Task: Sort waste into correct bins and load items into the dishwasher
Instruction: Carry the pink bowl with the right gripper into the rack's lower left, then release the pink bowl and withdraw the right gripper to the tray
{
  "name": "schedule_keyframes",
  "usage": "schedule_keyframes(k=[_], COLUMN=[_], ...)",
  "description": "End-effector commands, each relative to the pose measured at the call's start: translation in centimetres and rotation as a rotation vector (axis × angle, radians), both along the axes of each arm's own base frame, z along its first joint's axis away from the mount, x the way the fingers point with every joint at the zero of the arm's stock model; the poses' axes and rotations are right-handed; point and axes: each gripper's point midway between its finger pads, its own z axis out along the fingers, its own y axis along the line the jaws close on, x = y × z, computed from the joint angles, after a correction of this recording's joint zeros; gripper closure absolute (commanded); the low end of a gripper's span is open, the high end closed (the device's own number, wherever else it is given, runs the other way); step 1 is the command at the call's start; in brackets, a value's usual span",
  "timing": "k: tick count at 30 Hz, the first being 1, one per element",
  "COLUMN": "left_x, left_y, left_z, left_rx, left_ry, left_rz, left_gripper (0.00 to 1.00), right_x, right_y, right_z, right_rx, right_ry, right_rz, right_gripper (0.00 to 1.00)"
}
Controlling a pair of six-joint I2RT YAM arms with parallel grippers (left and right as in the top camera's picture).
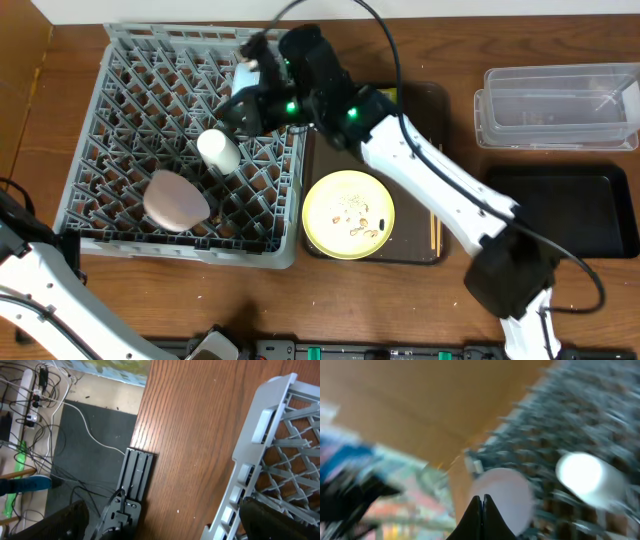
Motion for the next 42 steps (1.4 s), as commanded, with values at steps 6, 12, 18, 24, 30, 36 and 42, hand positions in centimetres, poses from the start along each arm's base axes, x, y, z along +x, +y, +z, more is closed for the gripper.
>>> schedule_keyframes(k=[6, 12, 18, 24, 30, 36, 42], left_x=[-2.0, -0.5, 1.6, 2.5, 8.1, 9.8, 11.7], left_y=[0.3, -0.6, -0.8, -1.1, -3.7, -2.2, -0.3], left_z=[-0.1, -0.7, -0.9, -1.0, -0.5, -1.5, -5.6], left_rx=[-0.005, -0.067, -0.104, -0.123, -0.249, -0.188, -0.248], left_ry=[0.012, -0.07, -0.183, -0.228, -0.395, -0.341, -0.308], left_rz=[0.105, 0.087, 0.064, 0.054, -0.416, -0.496, -0.536], left_gripper=[0.04, 0.04, 0.04, 0.02, 0.02, 0.02, 0.04], right_x=[-13.1, -13.5, -11.4, -5.8, 2.0, 4.2, 3.0], right_y=[7.1, 7.6, 7.0, 3.1, -5.9, -11.4, -12.8], right_z=[-2.5, -3.1, -5.7, -7.4, -5.8, -6.1, -7.7], right_rx=[0.002, -0.02, -0.158, -0.291, -0.368, -0.446, -0.531], right_ry=[-0.204, -0.257, -0.297, -0.252, -0.145, -0.054, -0.075], right_rz=[0.349, 0.333, 0.228, 0.081, -0.105, -0.186, -0.117], right_gripper=[0.99, 0.92, 0.71, 0.59, 0.55, 0.55, 0.5])
